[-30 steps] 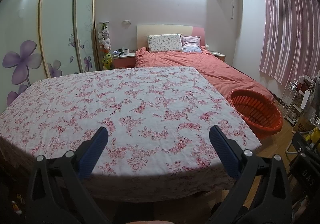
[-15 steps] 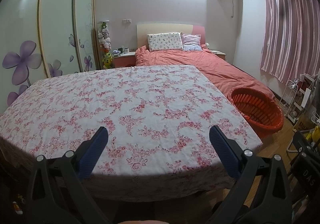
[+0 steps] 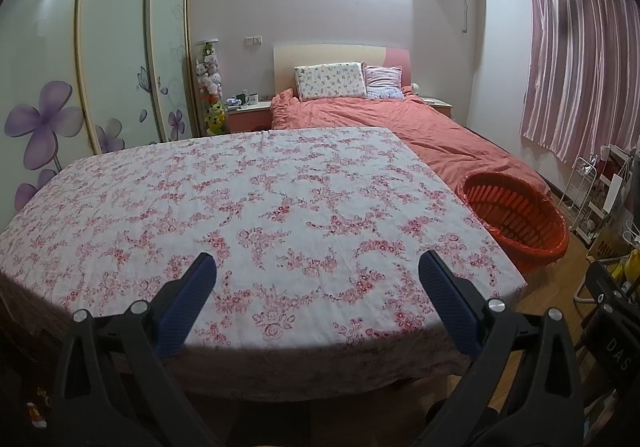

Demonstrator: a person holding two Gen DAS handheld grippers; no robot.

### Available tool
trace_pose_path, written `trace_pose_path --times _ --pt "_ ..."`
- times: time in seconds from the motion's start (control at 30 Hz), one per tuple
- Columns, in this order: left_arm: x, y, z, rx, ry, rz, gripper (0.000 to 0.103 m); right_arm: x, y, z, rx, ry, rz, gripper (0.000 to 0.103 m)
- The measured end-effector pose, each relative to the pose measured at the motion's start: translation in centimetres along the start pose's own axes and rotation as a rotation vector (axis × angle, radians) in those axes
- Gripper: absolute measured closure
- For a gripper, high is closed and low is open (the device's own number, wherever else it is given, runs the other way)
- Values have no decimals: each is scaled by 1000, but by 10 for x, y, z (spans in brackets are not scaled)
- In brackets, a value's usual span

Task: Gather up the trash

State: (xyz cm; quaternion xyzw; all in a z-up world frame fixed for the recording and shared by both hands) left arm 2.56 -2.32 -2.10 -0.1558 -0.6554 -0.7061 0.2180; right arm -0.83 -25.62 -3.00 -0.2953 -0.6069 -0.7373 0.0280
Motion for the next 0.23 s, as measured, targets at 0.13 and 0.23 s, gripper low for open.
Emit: trace_pose_path --times 0.13,0.23 --pt "0 -1 0 0 0 4 4 1 0 0 0 0 1 2" --pt "1 -3 1 -1 0 4 4 0 1 0 0 0 1 2"
Point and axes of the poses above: each gripper's, at about its wrist camera, not at the fingertips, and x roughly against the way its jaws point, z to its left, y to its top, the point moved 6 cm from there along -x, roughly the way its jaws point, and after that the axes turned 10 degrees about y, right-handed, at the moved point
